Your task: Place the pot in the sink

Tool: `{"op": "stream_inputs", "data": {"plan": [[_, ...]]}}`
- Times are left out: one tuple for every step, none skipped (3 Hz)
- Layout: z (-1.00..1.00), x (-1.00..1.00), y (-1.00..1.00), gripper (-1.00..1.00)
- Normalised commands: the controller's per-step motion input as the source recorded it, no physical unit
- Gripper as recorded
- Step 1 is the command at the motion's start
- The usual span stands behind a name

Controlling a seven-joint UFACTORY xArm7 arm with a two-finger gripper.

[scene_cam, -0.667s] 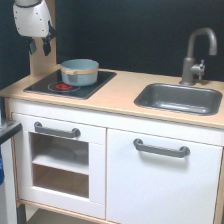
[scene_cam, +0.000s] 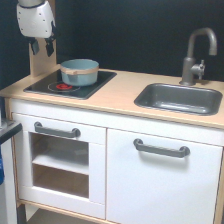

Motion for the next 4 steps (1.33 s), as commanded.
{"op": "stream_inputs", "data": {"plan": [[-0.03, 0.43, 0.44, 1.0], [-0.05, 0.6, 0.55, 1.0], [-0.36, 0.52, 0.6, 1.0], [-0.75, 0.11, 0.51, 1.0]]}}
